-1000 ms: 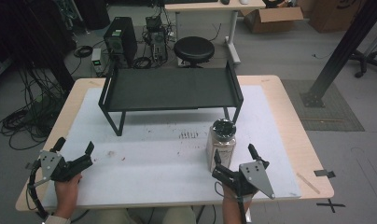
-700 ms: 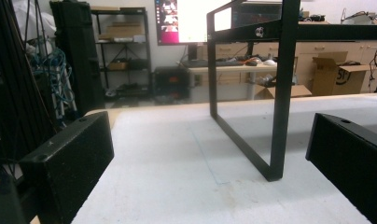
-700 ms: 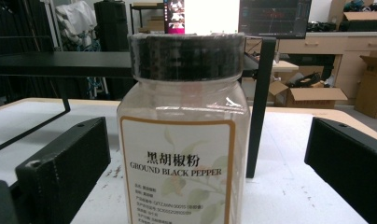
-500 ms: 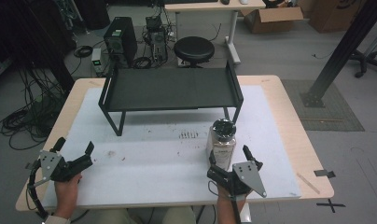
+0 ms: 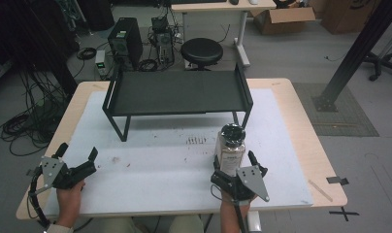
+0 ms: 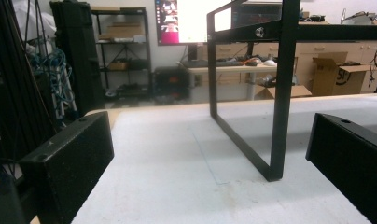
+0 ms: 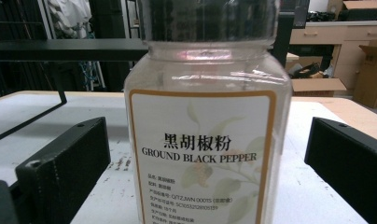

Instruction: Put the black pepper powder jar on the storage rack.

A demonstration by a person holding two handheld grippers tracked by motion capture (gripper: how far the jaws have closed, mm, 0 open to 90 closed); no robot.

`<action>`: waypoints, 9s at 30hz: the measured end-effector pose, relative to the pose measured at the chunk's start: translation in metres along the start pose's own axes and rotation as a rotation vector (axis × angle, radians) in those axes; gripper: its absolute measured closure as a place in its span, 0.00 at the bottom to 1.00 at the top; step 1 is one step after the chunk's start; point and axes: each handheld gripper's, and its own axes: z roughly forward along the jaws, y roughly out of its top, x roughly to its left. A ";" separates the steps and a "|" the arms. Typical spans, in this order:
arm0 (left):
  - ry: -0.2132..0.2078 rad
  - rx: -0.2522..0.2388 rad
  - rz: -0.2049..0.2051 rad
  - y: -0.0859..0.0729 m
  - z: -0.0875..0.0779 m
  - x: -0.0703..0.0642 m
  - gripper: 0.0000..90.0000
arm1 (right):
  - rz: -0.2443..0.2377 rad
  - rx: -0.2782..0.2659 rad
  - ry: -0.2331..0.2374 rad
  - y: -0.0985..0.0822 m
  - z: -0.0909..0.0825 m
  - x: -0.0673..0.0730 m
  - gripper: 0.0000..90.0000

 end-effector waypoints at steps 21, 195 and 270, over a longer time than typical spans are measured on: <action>0.000 0.000 0.000 0.000 0.000 0.000 0.01 | 0.004 0.008 -0.055 -0.009 0.020 0.007 0.00; -0.002 0.004 -0.001 0.000 0.000 0.000 0.01 | -0.093 -0.258 0.073 0.126 0.063 0.061 0.27; -0.004 0.007 -0.002 0.000 0.001 0.000 0.01 | -0.083 -0.157 0.145 0.166 0.206 0.122 0.27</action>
